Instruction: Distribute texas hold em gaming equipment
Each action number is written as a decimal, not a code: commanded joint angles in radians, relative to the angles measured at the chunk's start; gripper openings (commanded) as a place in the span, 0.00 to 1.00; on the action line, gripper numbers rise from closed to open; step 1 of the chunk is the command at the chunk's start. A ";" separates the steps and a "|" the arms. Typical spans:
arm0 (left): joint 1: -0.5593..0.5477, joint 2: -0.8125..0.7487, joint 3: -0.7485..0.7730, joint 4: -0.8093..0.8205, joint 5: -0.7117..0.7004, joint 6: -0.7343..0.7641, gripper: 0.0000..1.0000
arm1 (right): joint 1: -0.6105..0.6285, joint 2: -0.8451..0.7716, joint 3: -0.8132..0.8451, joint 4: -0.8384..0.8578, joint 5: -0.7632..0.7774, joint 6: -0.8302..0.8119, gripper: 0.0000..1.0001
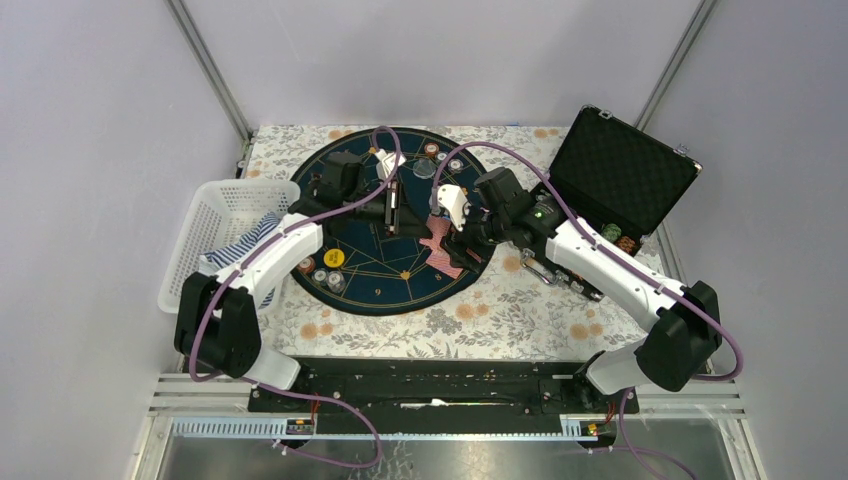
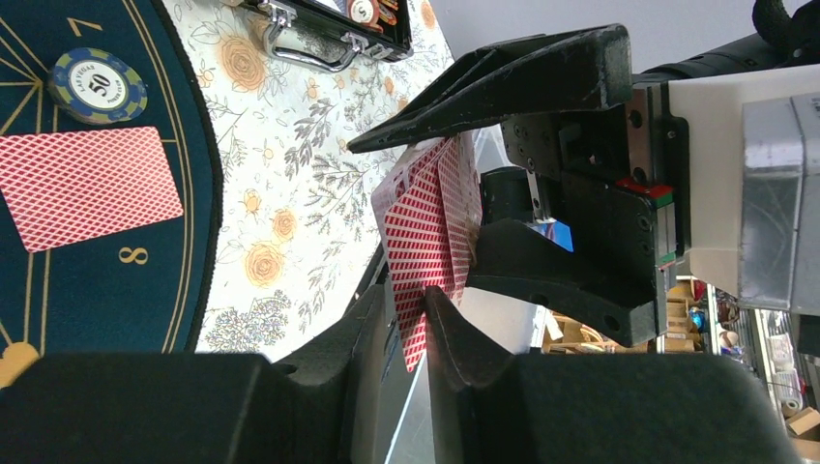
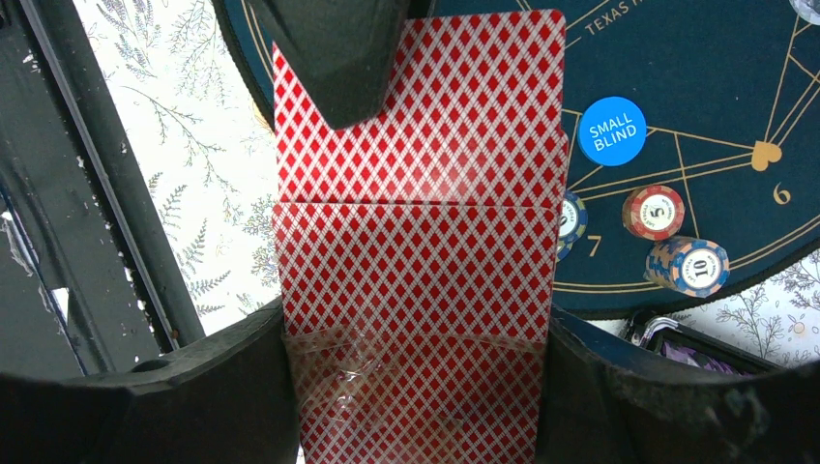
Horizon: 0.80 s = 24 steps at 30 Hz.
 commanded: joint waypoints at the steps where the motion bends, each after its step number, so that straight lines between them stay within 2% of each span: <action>1: 0.016 -0.030 0.000 0.025 -0.003 0.035 0.24 | 0.009 -0.060 0.019 0.057 -0.026 0.008 0.04; 6: 0.029 -0.035 0.006 0.017 -0.001 0.052 0.21 | 0.009 -0.059 0.013 0.054 -0.022 0.005 0.04; 13: 0.060 -0.067 0.002 0.011 -0.003 0.072 0.00 | 0.010 -0.070 -0.005 0.056 -0.008 0.003 0.04; 19: 0.120 -0.099 0.002 0.004 0.020 0.086 0.00 | 0.009 -0.072 -0.018 0.056 0.001 0.006 0.04; 24: 0.243 -0.105 0.081 -0.180 0.054 0.307 0.00 | 0.009 -0.082 -0.031 0.054 0.000 0.009 0.03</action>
